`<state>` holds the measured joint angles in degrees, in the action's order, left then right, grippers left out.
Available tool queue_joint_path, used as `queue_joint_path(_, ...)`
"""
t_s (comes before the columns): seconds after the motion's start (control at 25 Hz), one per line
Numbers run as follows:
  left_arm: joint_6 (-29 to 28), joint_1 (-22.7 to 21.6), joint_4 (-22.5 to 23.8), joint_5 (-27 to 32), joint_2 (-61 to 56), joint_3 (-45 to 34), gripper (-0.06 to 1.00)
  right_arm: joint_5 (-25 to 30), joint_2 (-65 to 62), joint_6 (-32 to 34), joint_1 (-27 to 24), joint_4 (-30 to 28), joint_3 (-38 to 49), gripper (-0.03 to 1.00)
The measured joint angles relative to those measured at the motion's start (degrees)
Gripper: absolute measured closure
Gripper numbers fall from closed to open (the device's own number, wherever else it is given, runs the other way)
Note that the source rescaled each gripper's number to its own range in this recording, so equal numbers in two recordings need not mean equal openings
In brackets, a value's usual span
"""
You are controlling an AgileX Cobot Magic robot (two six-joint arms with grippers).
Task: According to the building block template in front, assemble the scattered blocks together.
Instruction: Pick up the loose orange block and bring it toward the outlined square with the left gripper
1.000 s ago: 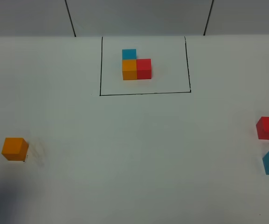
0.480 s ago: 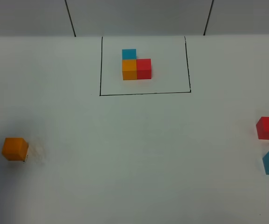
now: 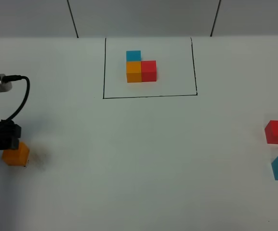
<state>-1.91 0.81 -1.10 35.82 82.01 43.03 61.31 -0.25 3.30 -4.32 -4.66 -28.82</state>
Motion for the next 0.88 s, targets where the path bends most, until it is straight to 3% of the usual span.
queue_joint_path(0.48, -0.1, 1.1, -2.9, -3.0, 8.8, -0.1, 0.0, 0.0, 0.0, 0.0, 0.0, 0.0, 0.0, 0.97)
queue_joint_path(0.88, -0.2, -2.0, 1.1, -4.2, 9.4, -0.1, 0.0, 0.0, 0.0, 0.0, 0.0, 0.0, 0.0, 0.97)
